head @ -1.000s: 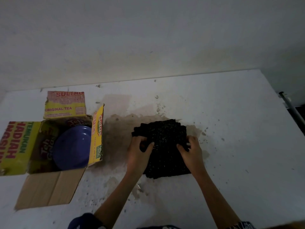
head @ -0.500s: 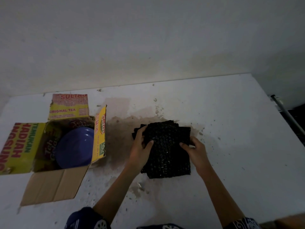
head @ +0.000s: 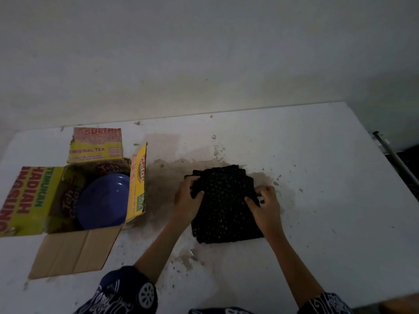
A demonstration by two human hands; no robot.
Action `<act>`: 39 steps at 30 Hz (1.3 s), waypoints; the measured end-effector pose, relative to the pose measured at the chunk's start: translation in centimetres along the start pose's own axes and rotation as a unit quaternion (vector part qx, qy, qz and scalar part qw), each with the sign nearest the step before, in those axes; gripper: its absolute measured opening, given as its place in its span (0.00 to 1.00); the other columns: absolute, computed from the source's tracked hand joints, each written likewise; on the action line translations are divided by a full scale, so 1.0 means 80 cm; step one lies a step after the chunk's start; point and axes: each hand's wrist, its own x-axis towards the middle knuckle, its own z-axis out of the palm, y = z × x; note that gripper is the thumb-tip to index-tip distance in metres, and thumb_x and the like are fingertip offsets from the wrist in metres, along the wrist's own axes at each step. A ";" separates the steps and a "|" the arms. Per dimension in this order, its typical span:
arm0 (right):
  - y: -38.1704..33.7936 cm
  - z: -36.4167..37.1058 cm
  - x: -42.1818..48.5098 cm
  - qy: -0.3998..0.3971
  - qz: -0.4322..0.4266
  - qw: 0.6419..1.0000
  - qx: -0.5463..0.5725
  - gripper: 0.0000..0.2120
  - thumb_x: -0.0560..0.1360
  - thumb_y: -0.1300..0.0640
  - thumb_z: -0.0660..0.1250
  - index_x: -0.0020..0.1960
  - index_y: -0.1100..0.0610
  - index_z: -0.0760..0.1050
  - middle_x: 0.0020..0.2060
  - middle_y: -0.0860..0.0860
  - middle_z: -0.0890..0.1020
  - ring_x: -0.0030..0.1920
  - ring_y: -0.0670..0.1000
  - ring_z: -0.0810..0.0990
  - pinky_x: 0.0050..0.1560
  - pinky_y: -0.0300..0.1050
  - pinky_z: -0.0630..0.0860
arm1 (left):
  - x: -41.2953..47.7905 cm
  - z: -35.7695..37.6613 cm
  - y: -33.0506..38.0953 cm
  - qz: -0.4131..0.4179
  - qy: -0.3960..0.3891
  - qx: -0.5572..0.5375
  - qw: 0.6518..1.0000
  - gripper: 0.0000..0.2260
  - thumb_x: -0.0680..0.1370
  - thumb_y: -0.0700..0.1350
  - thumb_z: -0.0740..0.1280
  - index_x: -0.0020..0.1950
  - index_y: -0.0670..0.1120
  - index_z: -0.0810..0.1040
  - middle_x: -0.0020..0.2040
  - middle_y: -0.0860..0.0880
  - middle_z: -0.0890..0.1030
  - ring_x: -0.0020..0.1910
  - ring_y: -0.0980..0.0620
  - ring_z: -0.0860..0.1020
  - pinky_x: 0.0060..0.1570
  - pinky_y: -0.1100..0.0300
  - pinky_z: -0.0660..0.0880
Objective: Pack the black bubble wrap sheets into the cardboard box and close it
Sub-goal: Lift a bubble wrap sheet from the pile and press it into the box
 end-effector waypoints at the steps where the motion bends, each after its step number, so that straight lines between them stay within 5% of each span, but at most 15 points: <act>1: 0.001 0.001 0.001 -0.001 0.005 1.000 0.002 0.09 0.70 0.64 0.71 0.47 0.65 0.74 0.49 0.57 0.73 0.46 0.52 0.73 0.41 0.31 0.66 | 0.003 0.000 0.000 -0.003 0.011 0.004 1.000 0.14 0.77 0.38 0.65 0.62 0.44 0.71 0.58 0.45 0.75 0.54 0.51 0.73 0.51 0.59 0.71; 8: 0.009 0.006 0.005 -0.012 0.031 0.999 0.016 0.08 0.71 0.63 0.70 0.49 0.64 0.76 0.47 0.58 0.77 0.45 0.52 0.75 0.43 0.38 0.67 | 0.017 0.003 0.001 -0.015 0.063 0.010 0.998 0.07 0.77 0.40 0.65 0.53 0.38 0.75 0.50 0.42 0.79 0.46 0.51 0.75 0.45 0.60 0.71; 13: 0.003 0.004 0.003 0.033 -0.017 0.999 0.023 0.04 0.72 0.65 0.69 0.46 0.65 0.77 0.44 0.56 0.78 0.44 0.52 0.77 0.42 0.24 0.69 | 0.025 0.000 -0.004 0.021 0.103 0.070 0.992 0.08 0.78 0.42 0.64 0.48 0.39 0.78 0.46 0.43 0.77 0.46 0.48 0.75 0.42 0.65 0.66; 20: -0.016 -0.006 0.010 0.084 -0.056 0.993 0.068 0.04 0.74 0.66 0.67 0.48 0.64 0.77 0.46 0.54 0.78 0.46 0.46 0.76 0.47 0.24 0.69 | 0.030 -0.009 0.004 0.035 0.129 0.009 0.991 0.08 0.79 0.42 0.61 0.44 0.39 0.75 0.38 0.47 0.75 0.40 0.51 0.73 0.31 0.68 0.65; 26: -0.013 0.000 0.018 -0.025 0.055 0.984 0.165 0.07 0.73 0.65 0.68 0.51 0.63 0.78 0.49 0.59 0.82 0.49 0.58 0.80 0.52 0.51 0.77 | 0.044 -0.004 -0.002 -0.038 0.095 -0.058 0.993 0.08 0.81 0.42 0.58 0.47 0.40 0.73 0.44 0.43 0.75 0.45 0.49 0.72 0.44 0.60 0.66; 31: -0.014 0.002 0.016 -0.063 0.061 0.988 0.124 0.06 0.73 0.63 0.69 0.40 0.66 0.77 0.39 0.61 0.81 0.41 0.59 0.79 0.43 0.49 0.75 | 0.050 -0.001 -0.011 -0.093 0.071 -0.103 0.988 0.09 0.81 0.44 0.55 0.49 0.41 0.72 0.46 0.43 0.74 0.47 0.49 0.73 0.46 0.57 0.67; 35: -0.027 -0.009 0.019 -0.044 0.080 0.985 0.148 0.06 0.73 0.63 0.68 0.46 0.66 0.79 0.44 0.59 0.83 0.46 0.57 0.81 0.50 0.52 0.77 | 0.045 -0.003 -0.010 -0.185 0.033 -0.241 0.952 0.15 0.81 0.49 0.54 0.57 0.42 0.74 0.49 0.44 0.78 0.45 0.48 0.77 0.41 0.57 0.74; 39: -0.058 -0.033 0.023 -0.039 0.057 0.984 0.165 0.07 0.73 0.61 0.69 0.45 0.66 0.79 0.44 0.60 0.83 0.46 0.56 0.81 0.50 0.52 0.77 | 0.029 -0.010 -0.006 -0.188 0.007 -0.281 0.941 0.16 0.82 0.50 0.53 0.61 0.41 0.73 0.47 0.45 0.79 0.43 0.48 0.78 0.41 0.57 0.75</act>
